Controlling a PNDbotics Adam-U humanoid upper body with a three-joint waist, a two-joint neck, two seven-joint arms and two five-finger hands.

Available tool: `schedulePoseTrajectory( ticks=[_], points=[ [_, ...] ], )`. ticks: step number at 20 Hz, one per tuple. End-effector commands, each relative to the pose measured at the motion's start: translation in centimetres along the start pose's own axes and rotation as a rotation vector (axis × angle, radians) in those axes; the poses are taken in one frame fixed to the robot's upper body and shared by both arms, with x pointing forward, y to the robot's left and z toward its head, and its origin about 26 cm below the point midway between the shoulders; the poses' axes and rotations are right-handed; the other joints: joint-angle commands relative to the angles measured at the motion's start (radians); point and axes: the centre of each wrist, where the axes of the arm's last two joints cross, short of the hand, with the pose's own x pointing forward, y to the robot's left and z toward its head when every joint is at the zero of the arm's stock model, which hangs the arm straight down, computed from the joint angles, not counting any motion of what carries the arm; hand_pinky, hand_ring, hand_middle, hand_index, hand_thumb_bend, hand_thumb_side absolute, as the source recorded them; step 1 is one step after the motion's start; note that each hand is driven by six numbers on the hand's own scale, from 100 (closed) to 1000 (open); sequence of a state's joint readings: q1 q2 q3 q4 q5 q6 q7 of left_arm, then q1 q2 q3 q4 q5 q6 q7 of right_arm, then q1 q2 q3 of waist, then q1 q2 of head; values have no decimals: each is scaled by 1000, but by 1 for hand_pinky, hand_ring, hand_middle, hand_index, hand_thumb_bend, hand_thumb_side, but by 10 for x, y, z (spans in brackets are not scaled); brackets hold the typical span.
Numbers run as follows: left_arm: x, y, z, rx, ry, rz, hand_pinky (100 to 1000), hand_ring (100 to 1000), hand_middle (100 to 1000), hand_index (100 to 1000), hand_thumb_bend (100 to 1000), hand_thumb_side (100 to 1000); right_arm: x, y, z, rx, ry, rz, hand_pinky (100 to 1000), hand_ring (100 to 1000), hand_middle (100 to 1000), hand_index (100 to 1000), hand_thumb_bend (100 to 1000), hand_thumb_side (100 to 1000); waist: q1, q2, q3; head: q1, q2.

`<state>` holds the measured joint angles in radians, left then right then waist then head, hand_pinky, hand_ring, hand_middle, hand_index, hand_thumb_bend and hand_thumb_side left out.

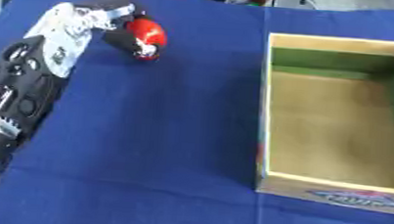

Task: Pick up objects on the table and place them in the box.

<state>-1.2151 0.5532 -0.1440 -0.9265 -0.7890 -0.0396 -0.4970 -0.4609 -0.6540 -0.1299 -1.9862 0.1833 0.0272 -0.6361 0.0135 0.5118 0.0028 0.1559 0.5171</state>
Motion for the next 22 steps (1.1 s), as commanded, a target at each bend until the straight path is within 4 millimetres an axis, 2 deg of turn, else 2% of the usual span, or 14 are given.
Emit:
schedulePoseTrajectory(
  ticks=[1,11,15,17,22],
  points=[
    [7,23,7,61,-19,-18,184,491,478,741,100,431,4,-5,-6,-18,-22,-1,769,740,767,760,100,912,0,-39,4,-5,2],
    [30,42,16,108,-80,-63,180,478,472,688,100,424,3,-5,-4,-12,-19,-1,771,741,767,762,100,912,5,-71,12,-9,23],
    [45,46,20,117,-117,-101,182,479,476,675,100,421,3,-5,-4,-9,-20,-1,772,741,767,762,100,911,6,-84,14,-10,30],
    [59,48,21,121,-153,-129,182,479,478,673,100,422,3,-5,-4,-7,-20,-2,773,742,767,763,100,910,8,-93,14,-9,36],
    [113,50,28,154,-294,-167,179,474,473,664,100,432,4,-3,-5,-1,-25,-11,773,742,767,764,100,909,9,-114,16,-10,50]
  ],
)
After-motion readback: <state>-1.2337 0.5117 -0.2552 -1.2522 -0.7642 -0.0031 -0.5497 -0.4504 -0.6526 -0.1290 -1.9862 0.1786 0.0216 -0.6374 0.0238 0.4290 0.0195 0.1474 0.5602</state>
